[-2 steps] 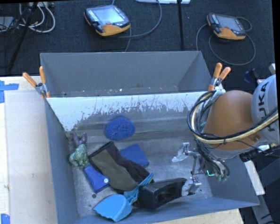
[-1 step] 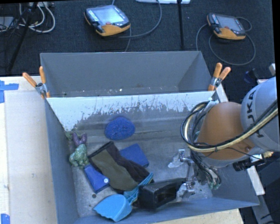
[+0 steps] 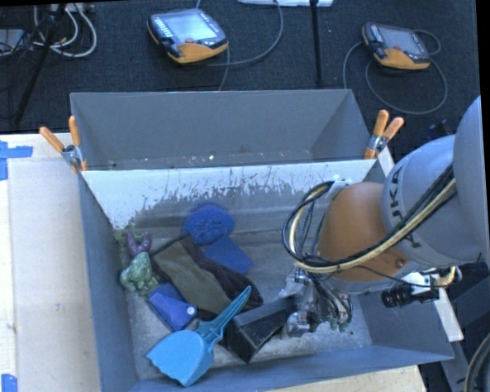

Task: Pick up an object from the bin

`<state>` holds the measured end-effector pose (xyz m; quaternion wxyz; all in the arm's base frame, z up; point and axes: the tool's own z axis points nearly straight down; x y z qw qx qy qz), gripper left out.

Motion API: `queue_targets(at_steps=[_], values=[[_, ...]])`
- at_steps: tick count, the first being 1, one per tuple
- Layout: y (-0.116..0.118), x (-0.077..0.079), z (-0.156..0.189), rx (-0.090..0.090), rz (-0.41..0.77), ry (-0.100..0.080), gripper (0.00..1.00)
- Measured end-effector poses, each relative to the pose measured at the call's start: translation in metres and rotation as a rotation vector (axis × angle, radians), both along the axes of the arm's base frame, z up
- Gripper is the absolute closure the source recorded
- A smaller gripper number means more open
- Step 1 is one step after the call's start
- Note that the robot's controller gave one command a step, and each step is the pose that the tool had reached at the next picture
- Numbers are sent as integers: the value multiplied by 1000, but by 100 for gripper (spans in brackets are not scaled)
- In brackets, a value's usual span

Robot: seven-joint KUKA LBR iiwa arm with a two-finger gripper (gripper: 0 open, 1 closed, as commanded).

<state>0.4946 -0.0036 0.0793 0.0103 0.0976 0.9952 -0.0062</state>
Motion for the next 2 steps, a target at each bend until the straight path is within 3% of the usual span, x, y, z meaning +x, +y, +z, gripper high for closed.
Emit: queue_targets(at_steps=[1, 2], values=[[0, 0, 0, 0, 1, 0, 100], [-19, -9, 138, 14, 32, 25, 100]])
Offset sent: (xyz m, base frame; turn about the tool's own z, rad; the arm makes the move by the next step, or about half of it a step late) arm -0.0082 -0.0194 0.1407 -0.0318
